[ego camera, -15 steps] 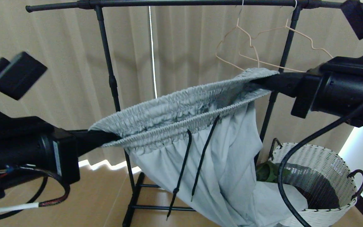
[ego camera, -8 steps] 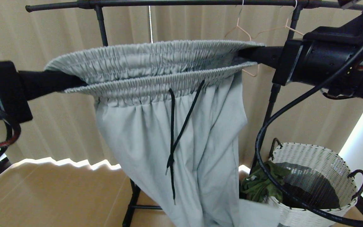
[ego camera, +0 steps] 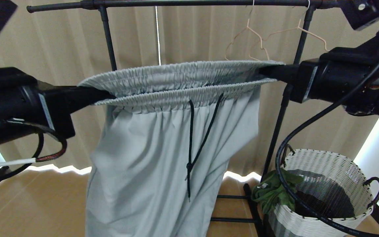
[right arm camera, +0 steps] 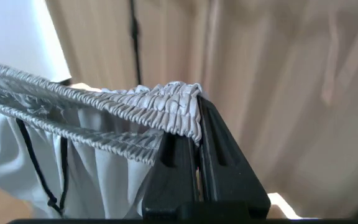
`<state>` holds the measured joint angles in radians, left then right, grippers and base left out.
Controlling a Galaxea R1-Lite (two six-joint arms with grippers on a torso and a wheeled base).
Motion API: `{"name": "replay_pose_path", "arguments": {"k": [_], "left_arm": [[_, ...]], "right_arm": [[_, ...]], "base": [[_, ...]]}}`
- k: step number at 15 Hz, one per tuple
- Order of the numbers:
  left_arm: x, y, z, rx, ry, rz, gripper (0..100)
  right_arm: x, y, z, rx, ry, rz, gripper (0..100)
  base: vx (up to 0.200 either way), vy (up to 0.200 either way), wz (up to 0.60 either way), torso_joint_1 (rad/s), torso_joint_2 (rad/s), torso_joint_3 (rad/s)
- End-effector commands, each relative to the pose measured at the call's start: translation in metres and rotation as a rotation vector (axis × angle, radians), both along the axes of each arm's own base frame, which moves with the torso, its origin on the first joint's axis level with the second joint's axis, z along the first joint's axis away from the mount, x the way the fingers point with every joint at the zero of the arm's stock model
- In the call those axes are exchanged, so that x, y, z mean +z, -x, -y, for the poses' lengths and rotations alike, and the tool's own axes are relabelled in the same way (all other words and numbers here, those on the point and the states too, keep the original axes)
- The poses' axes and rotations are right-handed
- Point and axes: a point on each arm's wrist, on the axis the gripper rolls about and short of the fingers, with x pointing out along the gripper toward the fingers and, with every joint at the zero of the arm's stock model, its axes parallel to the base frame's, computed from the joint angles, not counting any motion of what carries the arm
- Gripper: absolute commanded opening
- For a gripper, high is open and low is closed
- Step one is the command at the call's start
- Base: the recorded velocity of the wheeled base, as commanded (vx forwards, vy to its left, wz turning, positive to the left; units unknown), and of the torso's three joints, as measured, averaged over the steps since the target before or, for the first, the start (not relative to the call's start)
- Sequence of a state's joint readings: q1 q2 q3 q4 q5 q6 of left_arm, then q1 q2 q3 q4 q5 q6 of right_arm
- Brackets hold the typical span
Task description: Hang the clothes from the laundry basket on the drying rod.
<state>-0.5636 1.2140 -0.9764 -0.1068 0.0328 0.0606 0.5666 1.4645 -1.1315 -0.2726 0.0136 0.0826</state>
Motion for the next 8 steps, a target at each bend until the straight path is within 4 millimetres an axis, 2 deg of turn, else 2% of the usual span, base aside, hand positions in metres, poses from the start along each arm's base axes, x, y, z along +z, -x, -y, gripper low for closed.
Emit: {"name": "replay_pose_path", "arguments": {"k": [1, 4, 8], "left_arm": [[-0.022, -0.009, 0.006, -0.014, -0.095, -0.031, 0], [-0.023, -0.021, 0.015, -0.021, -0.121, -0.037, 0], [-0.026, -0.040, 0.027, -0.022, -0.126, -0.062, 0]], "right_arm": [[-0.008, 0.007, 0.021, -0.066, 0.013, -0.015, 0], [-0.019, 0.005, 0.037, -0.130, 0.038, -0.038, 0], [-0.029, 0.004, 0.047, -0.224, 0.152, -0.020, 0]], "base": [[0.000, 0.000, 0.00, 0.000, 0.00, 0.000], [0.000, 0.000, 0.00, 0.000, 0.00, 0.000], [0.000, 0.000, 0.00, 0.000, 0.00, 0.000]]}}
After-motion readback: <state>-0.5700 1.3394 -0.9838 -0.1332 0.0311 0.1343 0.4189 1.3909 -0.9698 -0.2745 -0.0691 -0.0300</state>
